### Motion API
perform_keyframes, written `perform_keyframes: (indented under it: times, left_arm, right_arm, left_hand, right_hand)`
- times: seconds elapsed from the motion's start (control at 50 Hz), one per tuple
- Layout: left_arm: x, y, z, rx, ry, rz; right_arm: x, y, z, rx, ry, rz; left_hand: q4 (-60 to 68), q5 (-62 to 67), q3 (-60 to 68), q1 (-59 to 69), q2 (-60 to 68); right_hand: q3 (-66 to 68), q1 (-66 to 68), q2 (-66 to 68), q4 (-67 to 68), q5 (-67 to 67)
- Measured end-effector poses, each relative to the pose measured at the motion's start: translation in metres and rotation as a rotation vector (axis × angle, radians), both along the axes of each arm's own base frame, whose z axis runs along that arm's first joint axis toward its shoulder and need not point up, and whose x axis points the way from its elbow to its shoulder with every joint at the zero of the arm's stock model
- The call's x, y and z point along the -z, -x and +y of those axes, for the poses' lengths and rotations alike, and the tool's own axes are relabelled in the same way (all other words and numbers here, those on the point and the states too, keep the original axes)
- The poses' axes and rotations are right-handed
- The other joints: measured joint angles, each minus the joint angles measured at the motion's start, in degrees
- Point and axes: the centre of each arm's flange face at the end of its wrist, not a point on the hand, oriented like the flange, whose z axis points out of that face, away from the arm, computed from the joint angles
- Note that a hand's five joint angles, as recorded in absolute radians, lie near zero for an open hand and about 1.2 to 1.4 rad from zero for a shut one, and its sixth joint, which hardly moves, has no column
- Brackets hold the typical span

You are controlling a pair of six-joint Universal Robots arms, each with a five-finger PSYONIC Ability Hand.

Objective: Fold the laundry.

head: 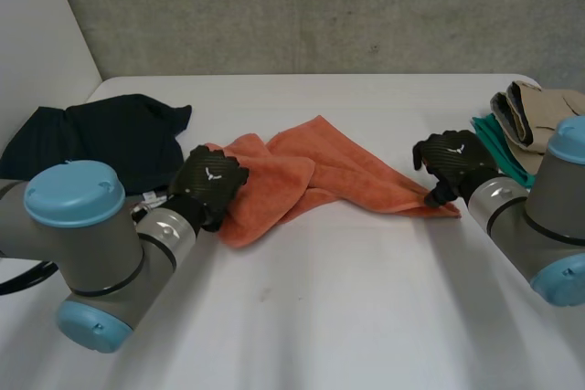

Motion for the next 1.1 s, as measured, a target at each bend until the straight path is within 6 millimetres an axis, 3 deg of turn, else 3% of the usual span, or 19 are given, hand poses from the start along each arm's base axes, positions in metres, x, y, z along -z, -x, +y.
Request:
perform_keyframes:
  times: [0.2, 0.26, 0.28, 0.3, 0.42, 0.5, 0.54, 0.56, 0.64, 0.72, 0.78, 0.84, 0.86, 0.9, 0.92, 0.96, 1.02, 1.04, 1.1]
  left_arm:
    - [-0.017, 0.0, 0.002, 0.007, 0.037, 0.019]
    - [-0.027, -0.001, 0.007, 0.007, 0.026, 0.031]
    - [-0.028, -0.001, 0.007, 0.007, 0.023, 0.031]
    - [-0.032, -0.002, 0.011, 0.007, 0.011, 0.033]
    - [-0.044, -0.005, 0.02, 0.006, -0.031, 0.04]
    - [-0.054, -0.007, 0.023, -0.001, -0.046, 0.058]
    - [-0.065, -0.007, 0.021, -0.008, -0.04, 0.087]
    - [-0.069, -0.007, 0.019, -0.01, -0.035, 0.101]
    - [-0.093, -0.006, 0.01, -0.013, -0.003, 0.178]
    - [-0.109, 0.001, 0.001, 0.003, 0.021, 0.23]
    - [-0.117, 0.012, -0.013, 0.036, 0.03, 0.259]
    - [-0.114, 0.028, -0.028, 0.07, 0.01, 0.253]
    - [-0.113, 0.029, -0.029, 0.072, 0.007, 0.251]
    - [-0.101, 0.042, -0.039, 0.092, -0.034, 0.221]
    - [-0.099, 0.044, -0.039, 0.094, -0.039, 0.217]
    - [-0.084, 0.055, -0.044, 0.107, -0.087, 0.179]
    - [-0.073, 0.061, -0.045, 0.114, -0.12, 0.152]
    - [-0.056, 0.069, -0.044, 0.122, -0.169, 0.109]
    - [-0.037, 0.076, -0.042, 0.125, -0.224, 0.06]
  right_arm:
    - [-0.008, -0.006, 0.008, -0.031, -0.132, -0.043]
    - [-0.006, -0.009, 0.013, -0.027, -0.221, -0.02]
    - [-0.005, -0.01, 0.013, -0.025, -0.224, -0.018]
    - [-0.003, -0.011, 0.011, -0.016, -0.226, -0.01]
    - [0.01, -0.014, -0.001, 0.023, -0.184, 0.006]
    - [0.018, -0.017, -0.011, 0.05, -0.146, 0.011]
    - [0.021, -0.019, -0.016, 0.064, -0.124, 0.01]
    - [0.021, -0.019, -0.018, 0.068, -0.117, 0.009]
    - [0.013, -0.021, -0.023, 0.079, -0.081, -0.007]
    - [-0.009, -0.025, -0.02, 0.07, -0.028, -0.036]
    - [-0.052, -0.03, -0.008, 0.039, 0.068, -0.081]
    - [-0.108, -0.034, 0.012, -0.012, 0.193, -0.138]
    - [-0.112, -0.034, 0.014, -0.017, 0.204, -0.143]
    - [-0.155, -0.036, 0.033, -0.062, 0.303, -0.192]
    - [-0.16, -0.036, 0.035, -0.066, 0.313, -0.197]
    - [-0.191, -0.035, 0.05, -0.099, 0.386, -0.239]
    - [-0.21, -0.034, 0.059, -0.115, 0.428, -0.267]
    - [-0.229, -0.034, 0.068, -0.134, 0.47, -0.299]
    - [-0.247, -0.034, 0.075, -0.146, 0.504, -0.325]
  left_hand:
    - [0.0, 0.0, 0.0, 0.0, 0.0]
    - [-18.7, -15.8, -18.1, -18.1, -19.6]
    - [-18.7, -15.8, -18.1, -18.1, -19.6]
    - [-39.0, -36.3, -38.2, -40.1, -38.6]
    - [-50.5, -48.4, -49.5, -46.9, -49.9]
    - [-52.5, -50.6, -51.7, -49.5, -52.0]
    - [-55.5, -53.2, -54.6, -52.3, -54.9]
    - [-56.7, -53.3, -55.4, -53.6, -55.9]
    - [-57.1, -53.3, -55.8, -54.1, -56.5]
    - [-57.1, -53.3, -55.8, -54.1, -56.5]
    - [-57.1, -53.3, -55.8, -54.1, -56.5]
    - [-57.1, -53.3, -55.8, -54.1, -56.5]
    - [-57.1, -53.3, -55.8, -54.1, -56.5]
    - [-57.1, -53.3, -55.8, -54.1, -56.5]
    - [-57.1, -53.3, -55.8, -54.1, -56.5]
    - [-57.1, -53.3, -55.8, -54.1, -56.5]
    - [-57.0, -53.2, -55.7, -53.9, -56.3]
    - [-56.1, -52.9, -55.3, -53.2, -55.8]
    - [-51.1, -48.5, -50.2, -47.7, -50.3]
  right_hand:
    - [-10.2, -9.9, -10.3, -9.8, -10.8]
    - [-11.8, -11.7, -12.1, -12.1, -13.0]
    - [-11.8, -11.7, -12.1, -12.1, -13.0]
    - [-11.8, -11.7, -12.1, -12.1, -13.0]
    - [-11.5, -11.1, -11.0, -11.1, -10.0]
    - [-1.8, -0.9, -1.2, -1.7, -0.6]
    - [18.6, 19.3, 19.7, 17.8, 18.5]
    - [22.7, 23.3, 23.9, 22.8, 23.5]
    - [28.0, 25.8, 28.1, 28.6, 27.9]
    - [28.0, 25.8, 28.1, 28.7, 27.9]
    - [28.0, 25.8, 28.1, 28.7, 27.9]
    - [28.0, 25.8, 28.1, 28.7, 27.9]
    - [28.0, 25.8, 28.1, 28.7, 27.9]
    - [28.0, 25.8, 28.1, 28.7, 28.3]
    - [28.0, 25.8, 28.1, 28.7, 28.4]
    - [28.0, 25.8, 28.1, 28.7, 28.5]
    - [28.0, 25.8, 28.1, 28.7, 28.5]
    - [28.0, 25.8, 28.1, 28.7, 28.5]
    - [28.0, 25.8, 28.1, 28.8, 28.5]
